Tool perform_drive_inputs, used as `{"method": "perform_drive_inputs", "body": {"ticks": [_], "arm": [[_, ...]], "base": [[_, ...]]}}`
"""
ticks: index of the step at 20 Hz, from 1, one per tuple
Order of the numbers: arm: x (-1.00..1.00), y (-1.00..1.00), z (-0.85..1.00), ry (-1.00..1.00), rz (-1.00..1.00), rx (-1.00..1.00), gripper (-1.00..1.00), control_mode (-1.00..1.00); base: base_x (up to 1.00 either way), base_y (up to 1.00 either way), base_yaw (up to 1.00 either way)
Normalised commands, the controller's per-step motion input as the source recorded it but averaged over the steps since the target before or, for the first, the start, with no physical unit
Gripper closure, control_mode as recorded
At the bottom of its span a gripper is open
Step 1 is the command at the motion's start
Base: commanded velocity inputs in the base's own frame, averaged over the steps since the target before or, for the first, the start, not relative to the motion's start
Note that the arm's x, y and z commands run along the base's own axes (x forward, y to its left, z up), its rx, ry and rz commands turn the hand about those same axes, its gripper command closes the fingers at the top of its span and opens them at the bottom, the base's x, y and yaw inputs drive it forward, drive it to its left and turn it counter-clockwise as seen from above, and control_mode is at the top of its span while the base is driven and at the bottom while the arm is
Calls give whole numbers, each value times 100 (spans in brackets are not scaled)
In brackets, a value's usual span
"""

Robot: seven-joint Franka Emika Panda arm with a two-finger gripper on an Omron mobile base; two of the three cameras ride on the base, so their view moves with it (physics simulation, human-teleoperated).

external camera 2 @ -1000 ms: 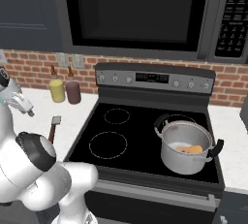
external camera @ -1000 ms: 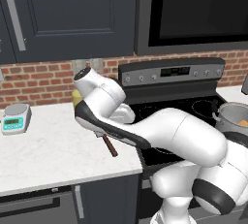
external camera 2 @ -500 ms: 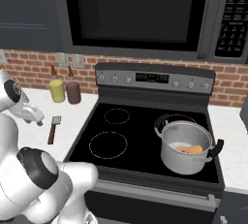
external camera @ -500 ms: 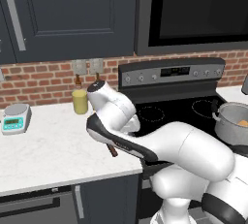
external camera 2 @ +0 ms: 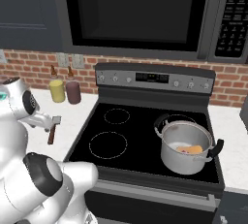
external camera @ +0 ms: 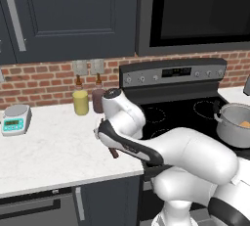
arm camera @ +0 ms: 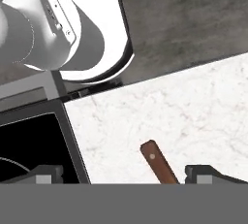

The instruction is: Put the squash and onion in the pot. Retrieve the spatula and lightly stir the vegetables in the pot.

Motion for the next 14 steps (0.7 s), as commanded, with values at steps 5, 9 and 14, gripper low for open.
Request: {"method": "perform_drive_inputs", "body": {"ticks": [5, 9, 14], "arm": [[13, 3, -43, 2, 10, 0, -100, -100], [24, 0, -36, 1, 14, 0, -100, -100], [29, 4, -36, 0, 20, 0, -100, -100]], "base": [[0, 0, 0], [0, 0, 0], [0, 0, 0]]}}
